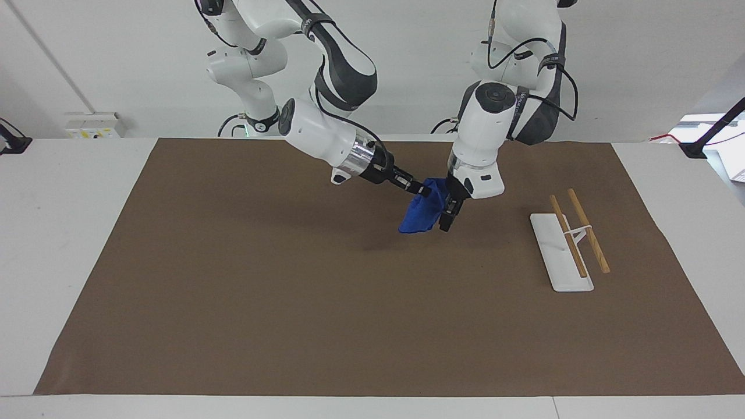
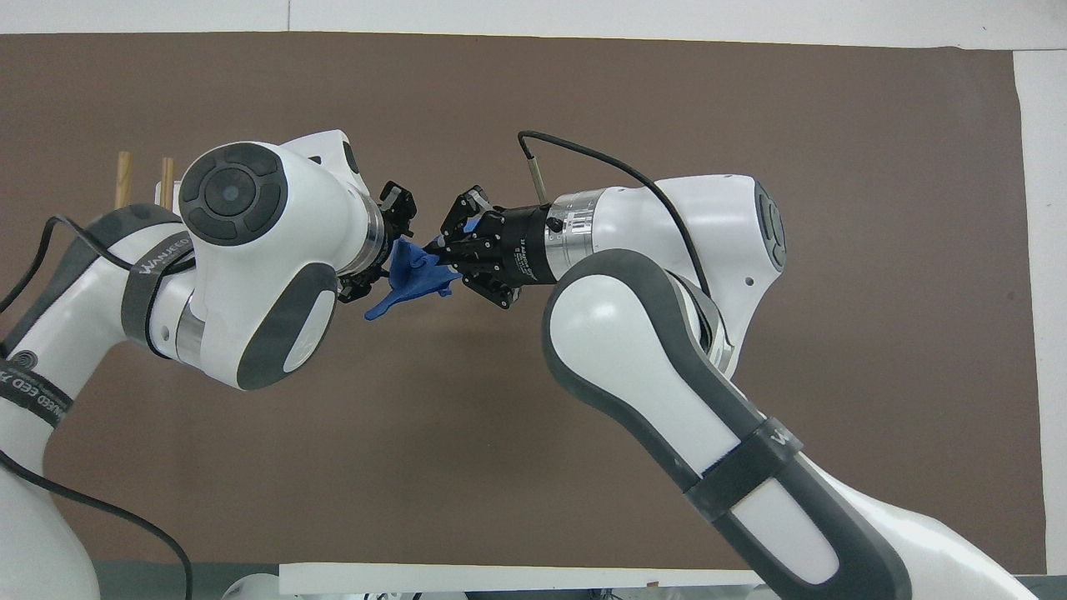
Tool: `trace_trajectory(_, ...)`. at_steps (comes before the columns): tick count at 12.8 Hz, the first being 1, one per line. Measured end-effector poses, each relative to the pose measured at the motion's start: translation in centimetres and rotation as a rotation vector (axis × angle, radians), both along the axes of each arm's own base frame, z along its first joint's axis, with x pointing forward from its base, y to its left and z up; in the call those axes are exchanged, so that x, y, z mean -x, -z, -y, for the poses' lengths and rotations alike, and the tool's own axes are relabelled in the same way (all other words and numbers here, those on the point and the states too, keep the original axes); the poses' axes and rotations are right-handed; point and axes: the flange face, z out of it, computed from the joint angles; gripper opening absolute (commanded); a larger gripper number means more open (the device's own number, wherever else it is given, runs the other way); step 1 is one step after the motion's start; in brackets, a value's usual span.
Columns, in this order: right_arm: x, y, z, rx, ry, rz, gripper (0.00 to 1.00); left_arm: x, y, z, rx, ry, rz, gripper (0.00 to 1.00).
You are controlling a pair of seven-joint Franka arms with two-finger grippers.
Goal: Right arm passes towel to left arm to hang
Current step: 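Carry the towel toward the left gripper while the left gripper reaches it, then grasp the towel with the left gripper while the right gripper releases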
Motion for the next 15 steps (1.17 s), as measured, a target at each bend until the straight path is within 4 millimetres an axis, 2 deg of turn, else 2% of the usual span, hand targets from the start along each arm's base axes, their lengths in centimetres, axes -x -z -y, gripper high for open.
trace_trajectory(4,0.0,0.0,0.0,0.0,0.0,0.0,0.01,0.7,0.3,-0.1,-0.033,0.014,-0.054,0.0)
trace_trajectory(6,0.0,0.0,0.0,0.0,0.0,0.0,0.01,0.6,-0.2,-0.1,-0.037,0.014,-0.061,0.0)
trace_trajectory(8,0.0,0.0,0.0,0.0,0.0,0.0,0.03,0.3,-1.5,-0.2,-0.046,0.013,-0.075,0.0)
trace_trajectory(9,0.0,0.0,0.0,0.0,0.0,0.0,0.11,0.1,-2.4,-0.3,-0.05,0.015,-0.082,0.0)
trace_trajectory(10,0.0,0.0,0.0,0.0,0.0,0.0,0.25,-0.2,-3.5,-0.4,-0.052,0.02,-0.084,0.0)
trace_trajectory(11,0.0,0.0,0.0,0.0,0.0,0.0,0.55,-0.6,-4.5,-0.7,-0.053,0.021,-0.084,0.0)
trace_trajectory(12,0.0,0.0,0.0,0.0,0.0,0.0,1.0,-0.9,-5.4,-1.1,-0.053,0.018,-0.085,0.0)
trace_trajectory(15,-0.5,-0.2,0.4,0.02,0.005,0.09,1.0,-1.6,-7.2,-2.0,-0.056,0.005,-0.088,0.0)
